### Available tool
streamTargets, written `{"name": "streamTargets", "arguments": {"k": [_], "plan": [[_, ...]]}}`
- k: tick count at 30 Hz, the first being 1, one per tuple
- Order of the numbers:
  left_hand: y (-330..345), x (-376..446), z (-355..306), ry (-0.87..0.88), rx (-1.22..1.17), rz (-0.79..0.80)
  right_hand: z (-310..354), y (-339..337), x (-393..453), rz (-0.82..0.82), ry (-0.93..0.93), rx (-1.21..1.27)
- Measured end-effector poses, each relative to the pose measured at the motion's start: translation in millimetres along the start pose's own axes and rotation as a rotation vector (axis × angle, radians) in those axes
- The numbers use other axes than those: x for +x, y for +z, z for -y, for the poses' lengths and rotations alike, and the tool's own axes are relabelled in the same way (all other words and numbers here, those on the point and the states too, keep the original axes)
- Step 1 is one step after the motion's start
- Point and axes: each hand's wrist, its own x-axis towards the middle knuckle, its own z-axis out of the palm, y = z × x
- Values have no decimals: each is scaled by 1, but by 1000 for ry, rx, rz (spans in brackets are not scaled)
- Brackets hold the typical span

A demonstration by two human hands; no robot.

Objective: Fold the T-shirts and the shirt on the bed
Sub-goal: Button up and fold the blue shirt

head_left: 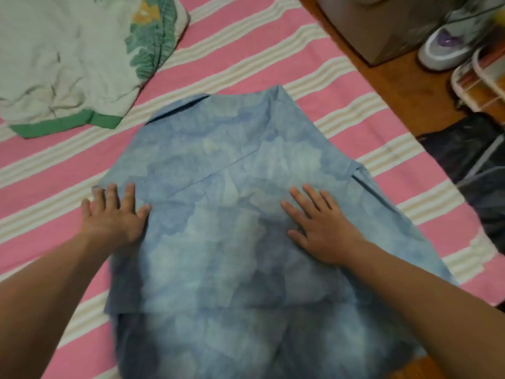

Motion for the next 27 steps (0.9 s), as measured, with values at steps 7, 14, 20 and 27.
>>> {"name": "streamTargets", "arguments": {"k": [7,14,20,27], "plan": [[-89,-45,-183,763,-5,-452,-77,-37,-66,-488,632,382],[-156,-51,-402,1176,607,-279,-115,0,-207,-33,835,623],[-161,-33,-413,1004,820,-172,-126,1,-247,88,780,794],[-188,-28,-312,1031,522,-458,-79,-33,-289,-185,491,403]]}}
